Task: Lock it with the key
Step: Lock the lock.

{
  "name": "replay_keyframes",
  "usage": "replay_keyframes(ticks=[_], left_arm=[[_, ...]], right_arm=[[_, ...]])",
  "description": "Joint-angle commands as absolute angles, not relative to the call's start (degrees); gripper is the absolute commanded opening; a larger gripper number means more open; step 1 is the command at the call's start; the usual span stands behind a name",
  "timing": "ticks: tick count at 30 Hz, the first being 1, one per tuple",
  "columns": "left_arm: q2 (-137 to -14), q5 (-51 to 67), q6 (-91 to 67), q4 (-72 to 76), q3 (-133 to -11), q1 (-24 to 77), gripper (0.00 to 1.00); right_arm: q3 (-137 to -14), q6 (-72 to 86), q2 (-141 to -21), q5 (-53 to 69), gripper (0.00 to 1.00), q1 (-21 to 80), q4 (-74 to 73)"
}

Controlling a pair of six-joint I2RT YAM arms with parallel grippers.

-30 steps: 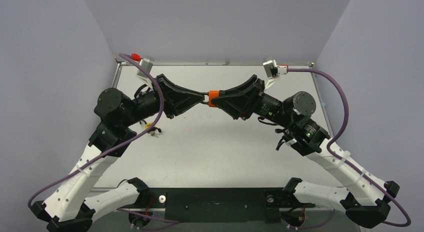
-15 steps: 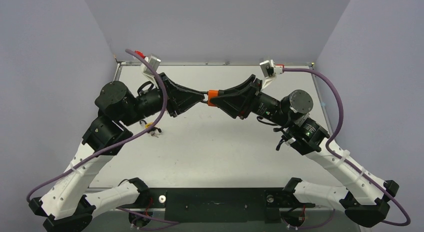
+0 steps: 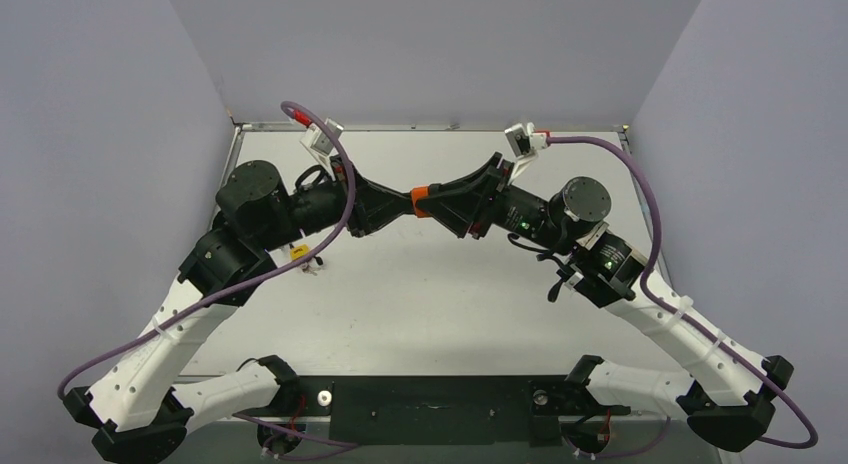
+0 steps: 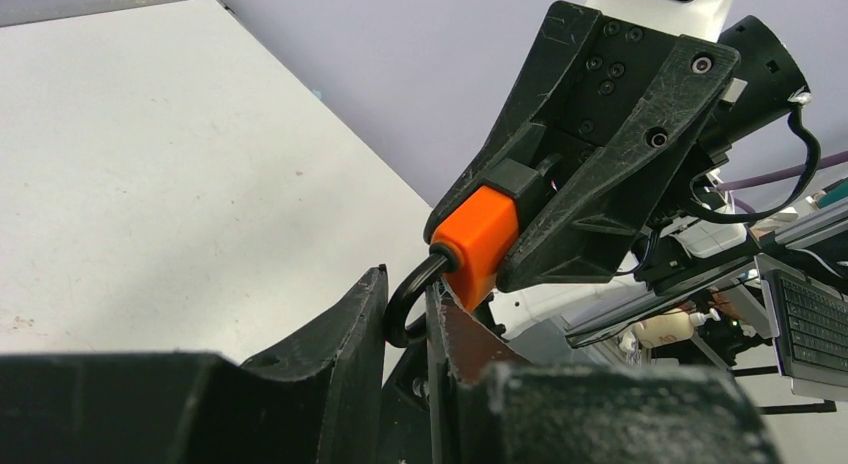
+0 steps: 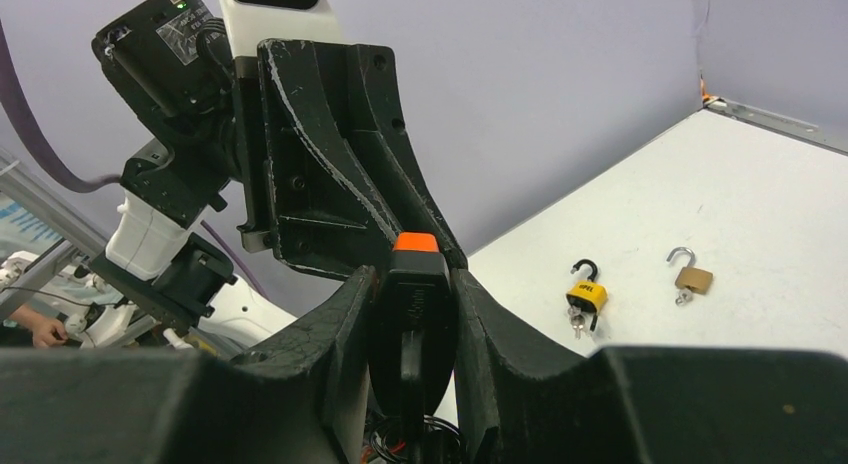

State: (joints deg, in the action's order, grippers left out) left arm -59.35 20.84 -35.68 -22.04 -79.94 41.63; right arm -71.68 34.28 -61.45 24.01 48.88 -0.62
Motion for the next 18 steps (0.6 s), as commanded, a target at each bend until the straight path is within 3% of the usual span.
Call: replay_keyframes(ticks=[1,2,4,5,9,13,18], left_arm=[[-60.14,27.64,-38.61,-14.81,-79.09,44.01,0.0],[-59.78,26.55,-38.64,-14.96,-78.99,43.3,0.0],[-58.64,25.62,-38.82,-15.66,-78.79,41.07,0.0],[-58.03,25.82,-39.28,-15.91,-78.68,40.05,0.0],[-56.78,32.58,-42.21,-14.29,-77.58,31.15,0.0],[-56.59,34.61,-43.08,-15.08,-77.63,28.52,0.0],[-57.52,32.71,-43.4,-18.11,-78.26,27.96,0.0]], right_arm=[[-69.47,34.55,-64.55,28.35,0.0,50.84,1.68],[-68.85,34.59,-64.44,28.42,0.0,50.56,1.67],[-67.73,34.84,-63.79,28.93,0.13,49.28,1.76],[-67.35,35.23,-63.23,29.86,0.29,48.0,2.2],[-64.85,37.66,-61.84,35.46,0.61,42.65,7.47],[-62.37,43.66,-62.5,43.85,0.73,37.4,18.44],[-60.05,50.43,-63.77,48.78,0.78,32.7,29.58]])
